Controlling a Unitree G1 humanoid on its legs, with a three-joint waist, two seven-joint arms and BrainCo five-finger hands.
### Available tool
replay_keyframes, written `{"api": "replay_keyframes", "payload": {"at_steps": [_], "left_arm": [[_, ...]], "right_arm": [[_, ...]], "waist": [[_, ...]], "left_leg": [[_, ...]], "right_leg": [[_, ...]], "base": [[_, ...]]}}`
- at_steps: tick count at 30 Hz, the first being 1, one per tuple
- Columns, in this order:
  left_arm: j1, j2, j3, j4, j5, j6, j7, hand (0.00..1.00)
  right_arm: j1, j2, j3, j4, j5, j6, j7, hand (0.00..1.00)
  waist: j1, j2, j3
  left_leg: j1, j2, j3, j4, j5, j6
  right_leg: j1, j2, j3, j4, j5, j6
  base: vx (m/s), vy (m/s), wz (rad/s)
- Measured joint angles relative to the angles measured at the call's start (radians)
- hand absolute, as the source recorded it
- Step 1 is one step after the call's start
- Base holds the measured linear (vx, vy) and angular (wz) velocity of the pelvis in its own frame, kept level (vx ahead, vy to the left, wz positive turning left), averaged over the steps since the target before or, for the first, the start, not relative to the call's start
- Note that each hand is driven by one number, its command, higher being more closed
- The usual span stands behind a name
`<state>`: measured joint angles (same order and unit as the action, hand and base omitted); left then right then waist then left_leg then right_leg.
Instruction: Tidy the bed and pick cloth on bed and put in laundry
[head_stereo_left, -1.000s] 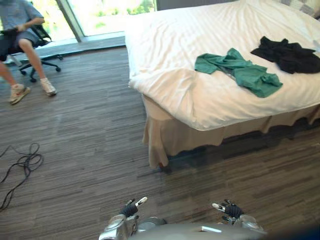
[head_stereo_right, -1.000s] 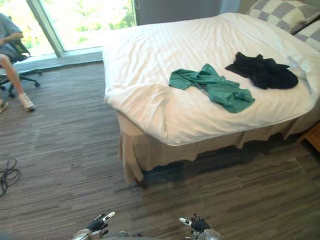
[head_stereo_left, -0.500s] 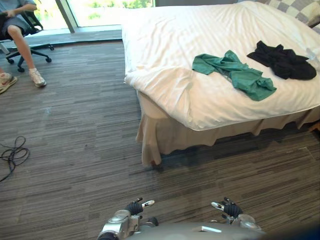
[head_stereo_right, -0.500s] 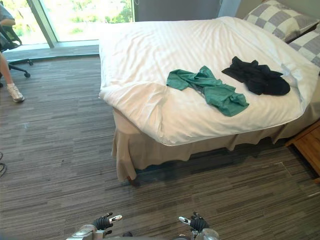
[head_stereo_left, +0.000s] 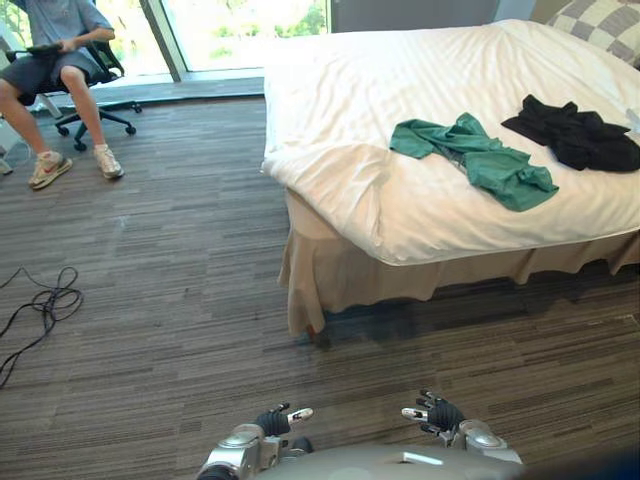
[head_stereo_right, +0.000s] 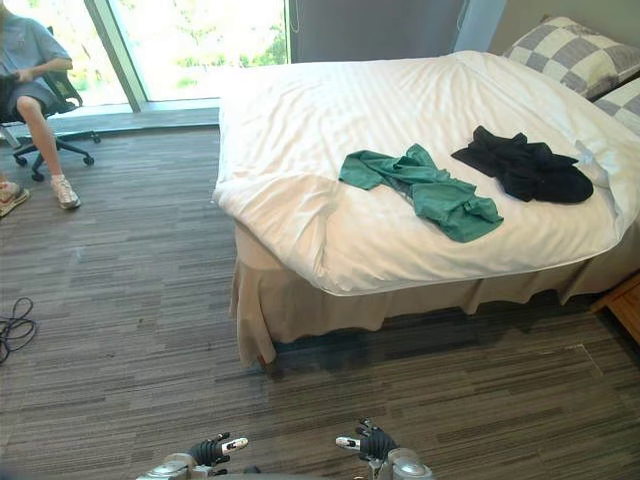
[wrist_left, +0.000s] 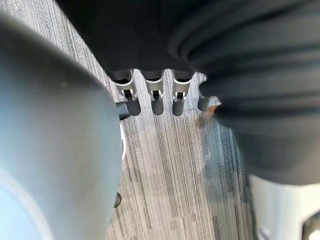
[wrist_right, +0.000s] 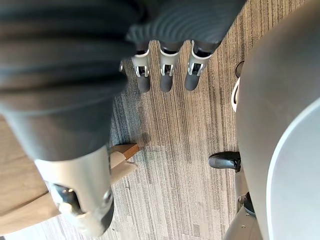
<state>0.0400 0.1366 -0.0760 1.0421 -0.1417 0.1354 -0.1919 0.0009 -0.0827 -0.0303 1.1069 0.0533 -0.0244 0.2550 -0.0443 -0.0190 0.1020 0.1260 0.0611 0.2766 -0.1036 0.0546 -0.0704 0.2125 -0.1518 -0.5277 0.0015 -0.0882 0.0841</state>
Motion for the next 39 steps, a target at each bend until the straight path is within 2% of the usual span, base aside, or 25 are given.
{"api": "replay_keyframes", "payload": {"at_steps": [1, 5, 6, 8, 9, 11, 12, 13, 17, 19, 20, 21, 22, 23, 25, 26, 27, 28, 29, 30, 31, 32, 35, 37, 39], "left_arm": [[0.001, -0.002, 0.007, 0.000, -0.030, -0.002, 0.006, 0.00], [0.016, 0.012, 0.089, -0.001, -0.151, -0.020, 0.054, 0.00], [0.016, 0.014, 0.089, 0.000, -0.168, -0.020, 0.061, 0.00], [0.015, 0.019, 0.136, -0.013, -0.225, -0.033, 0.072, 0.00], [0.014, 0.022, 0.155, -0.028, -0.235, -0.036, 0.074, 0.00], [0.019, 0.002, 0.188, -0.042, -0.262, -0.045, 0.068, 0.00], [0.032, -0.021, 0.208, -0.041, -0.260, -0.059, 0.067, 0.00], [0.052, -0.023, 0.215, -0.038, -0.259, -0.063, 0.066, 0.00], [0.072, -0.029, 0.239, -0.003, -0.210, -0.060, 0.038, 0.00], [0.093, -0.027, 0.239, 0.005, -0.182, -0.039, 0.038, 0.00], [0.101, -0.020, 0.237, 0.006, -0.165, -0.020, 0.038, 0.00], [0.103, -0.009, 0.234, 0.008, -0.148, -0.014, 0.037, 0.00], [0.103, -0.008, 0.232, 0.012, -0.118, -0.010, 0.030, 0.00], [0.102, 0.006, 0.213, 0.013, -0.102, -0.011, 0.023, 0.00], [0.104, 0.025, 0.169, 0.024, -0.109, -0.007, 0.022, 0.00], [0.095, 0.033, 0.143, 0.024, -0.123, -0.006, 0.021, 0.00], [0.088, 0.034, 0.134, 0.024, -0.132, -0.005, 0.022, 0.00], [0.064, 0.034, 0.114, 0.024, -0.155, 0.004, 0.024, 0.00], [0.035, 0.038, 0.104, 0.023, -0.163, 0.015, 0.024, 0.00], [0.021, 0.042, 0.102, 0.022, -0.165, 0.017, 0.024, 0.00], [0.002, 0.049, 0.088, 0.020, -0.166, 0.020, 0.029, 0.00], [-0.034, 0.015, 0.073, 0.024, -0.166, 0.022, 0.044, 0.00], [-0.065, -0.054, 0.024, 0.018, -0.162, 0.007, 0.046, 0.00], [-0.065, -0.051, 0.002, 0.019, -0.160, 0.003, 0.046, 0.00], [-0.048, -0.035, -0.003, 0.015, -0.148, -0.013, 0.046, 0.00]], "right_arm": [[0.002, 0.001, -0.008, 0.001, 0.024, 0.000, 0.000, 0.00], [0.020, -0.007, -0.062, -0.006, 0.083, 0.001, 0.010, 0.00], [0.027, -0.010, -0.073, -0.012, 0.086, 0.001, 0.011, 0.00], [0.039, -0.014, -0.101, -0.033, 0.102, -0.002, 0.012, 0.00], [0.040, -0.013, -0.115, -0.034, 0.102, -0.002, 0.013, 0.00], [0.053, -0.029, -0.146, -0.034, 0.103, -0.004, 0.013, 0.00], [0.066, -0.050, -0.152, -0.034, 0.110, -0.007, 0.011, 0.00], [0.070, -0.056, -0.151, -0.036, 0.111, -0.010, 0.010, 0.00], [0.034, -0.053, -0.152, -0.040, 0.090, -0.016, 0.011, 0.00], [0.044, -0.049, -0.153, -0.040, 0.070, -0.023, 0.008, 0.00], [0.046, -0.046, -0.155, -0.041, 0.065, -0.028, 0.001, 0.00], [0.045, -0.043, -0.155, -0.041, 0.063, -0.029, -0.002, 0.00], [0.046, -0.034, -0.153, -0.039, 0.063, -0.037, -0.007, 0.00], [0.042, -0.026, -0.149, -0.041, 0.062, -0.054, -0.016, 0.00], [0.032, -0.021, -0.143, -0.040, 0.058, -0.064, -0.019, 0.00], [0.023, -0.021, -0.124, -0.040, 0.057, -0.077, -0.020, 0.00], [0.023, -0.020, -0.118, -0.040, 0.054, -0.087, -0.020, 0.00], [0.022, -0.018, -0.109, -0.048, 0.047, -0.113, -0.019, 0.00], [0.026, -0.013, -0.098, -0.065, 0.044, -0.128, -0.018, 0.00], [0.030, -0.013, -0.090, -0.072, 0.043, -0.136, -0.019, 0.00], [0.044, -0.011, -0.078, -0.072, 0.047, -0.153, -0.020, 0.00], [0.040, -0.031, -0.085, -0.069, 0.064, -0.162, -0.025, 0.00], [0.030, -0.044, -0.086, -0.071, 0.065, -0.180, -0.024, 0.00], [0.031, -0.039, -0.082, -0.069, 0.071, -0.175, -0.025, 0.00], [0.047, -0.032, -0.078, -0.067, 0.090, -0.144, -0.031, 0.00]], "waist": [[0.005, 0.000, 0.000], [0.011, -0.003, 0.015], [0.012, 0.004, 0.020], [0.029, -0.011, 0.050], [0.032, -0.013, 0.064], [0.037, 0.015, 0.084], [0.062, 0.051, 0.074], [0.065, 0.069, 0.062], [0.069, 0.063, 0.066], [0.066, 0.055, 0.049], [0.066, 0.034, 0.050], [0.064, 0.030, 0.049], [0.059, 0.016, 0.055], [0.060, 0.007, 0.054], [0.055, 0.005, 0.057], [0.051, 0.005, 0.059], [0.046, 0.009, 0.060], [0.031, 0.023, 0.068], [0.018, 0.022, 0.069], [0.007, 0.013, 0.069], [-0.010, -0.023, 0.062], [-0.016, 0.022, 0.076], [-0.018, 0.061, 0.080], [-0.018, 0.054, 0.085], [-0.014, 0.041, 0.080]], "left_leg": [[-0.007, 0.008, 0.020, 0.011, -0.017, 0.008], [-0.139, 0.053, 0.008, 0.269, -0.135, 0.018], [-0.146, 0.055, 0.006, 0.279, -0.138, 0.019], [-0.189, 0.072, 0.012, 0.366, -0.139, 0.017], [-0.213, 0.076, 0.017, 0.397, -0.172, 0.012], [-0.262, 0.092, 0.019, 0.365, -0.168, 0.009], [-0.265, 0.105, 0.024, 0.364, -0.129, 0.025], [-0.263, 0.092, 0.038, 0.370, -0.159, 0.026], [-0.284, 0.070, 0.057, 0.476, -0.256, 0.053], [-0.253, 0.032, 0.067, 0.482, -0.290, 0.071], [-0.217, 0.002, 0.073, 0.465, -0.296, 0.082], [-0.189, -0.011, 0.072, 0.450, -0.298, 0.087], [-0.127, -0.034, 0.070, 0.404, -0.306, 0.097], [-0.061, -0.043, 0.071, 0.364, -0.316, 0.096], [0.022, -0.024, 0.073, 0.322, -0.329, 0.088], [0.067, 0.005, 0.072, 0.294, -0.332, 0.079], [0.084, 0.023, 0.071, 0.283, -0.331, 0.072], [0.109, 0.065, 0.065, 0.272, -0.326, 0.061], [0.116, 0.085, 0.043, 0.261, -0.316, 0.044], [0.120, 0.085, 0.034, 0.257, -0.314, 0.039], [0.122, 0.057, 0.006, 0.254, -0.319, 0.015], [0.139, 0.089, -0.015, 0.247, -0.328, -0.013], [0.122, 0.084, -0.043, 0.204, -0.290, -0.016], [0.113, 0.075, -0.049, 0.174, -0.281, -0.015], [0.128, 0.078, -0.037, 0.177, -0.253, -0.009]], "right_leg": [[-0.011, 0.004, 0.018, 0.008, -0.005, -0.001], [-0.055, 0.002, 0.044, 0.064, -0.030, -0.002], [-0.057, 0.003, 0.044, 0.066, -0.031, -0.003], [-0.051, 0.001, 0.077, 0.049, -0.052, -0.024], [-0.041, 0.000, 0.080, 0.039, -0.054, -0.025], [-0.025, 0.011, 0.080, 0.032, -0.056, -0.018], [-0.018, 0.021, 0.107, 0.031, -0.062, 0.002], [-0.017, 0.018, 0.160, 0.028, -0.066, 0.011], [-0.023, -0.022, 0.213, 0.055, -0.100, 0.040], [-0.034, -0.068, 0.223, 0.141, -0.131, 0.045], [-0.066, -0.110, 0.259, 0.269, -0.157, 0.062], [-0.090, -0.133, 0.270, 0.357, -0.163, 0.070], [-0.159, -0.178, 0.284, 0.569, -0.141, 0.089], [-0.232, -0.206, 0.317, 0.757, -0.104, 0.089], [-0.303, -0.187, 0.311, 0.872, -0.171, 0.065], [-0.348, -0.150, 0.272, 0.867, -0.199, 0.020], [-0.373, -0.127, 0.246, 0.847, -0.209, 0.004], [-0.411, -0.073, 0.201, 0.763, -0.210, -0.010], [-0.433, -0.025, 0.179, 0.614, -0.171, -0.018], [-0.437, -0.008, 0.181, 0.517, -0.124, -0.025], [-0.442, 0.001, 0.213, 0.338, 0.046, -0.059], [-0.438, 0.021, 0.219, 0.362, 0.096, -0.039], [-0.430, 0.028, 0.239, 0.358, 0.070, -0.038], [-0.401, 0.030, 0.237, 0.348, 0.070, -0.038], [-0.319, 0.049, 0.238, 0.283, 0.073, -0.028]], "base": [[-0.06, 0.001, -0.23], [-0.02, -0.005, -0.12], [0.00, 0.000, 0.00], [-0.04, 0.005, 0.09], [-0.12, -0.004, 0.24], [-0.09, 0.033, 0.04], [0.11, 0.171, -0.28], [0.17, 0.182, -0.24], [0.18, 0.152, -0.15], [0.30, 0.172, 0.03], [0.29, 0.128, 0.17], [0.43, 0.173, 0.23], [0.35, 0.127, 0.11], [0.41, 0.123, 0.01], [0.36, 0.044, -0.05], [0.33, -0.016, 0.05], [0.36, -0.060, 0.18], [0.36, -0.092, 0.33], [0.35, -0.104, 0.44], [0.36, -0.147, 0.69], [0.41, -0.164, 0.61], [0.40, -0.124, 0.51], [0.31, -0.075, 0.20], [0.12, -0.025, 0.21], [0.07, 0.016, 0.31]]}}
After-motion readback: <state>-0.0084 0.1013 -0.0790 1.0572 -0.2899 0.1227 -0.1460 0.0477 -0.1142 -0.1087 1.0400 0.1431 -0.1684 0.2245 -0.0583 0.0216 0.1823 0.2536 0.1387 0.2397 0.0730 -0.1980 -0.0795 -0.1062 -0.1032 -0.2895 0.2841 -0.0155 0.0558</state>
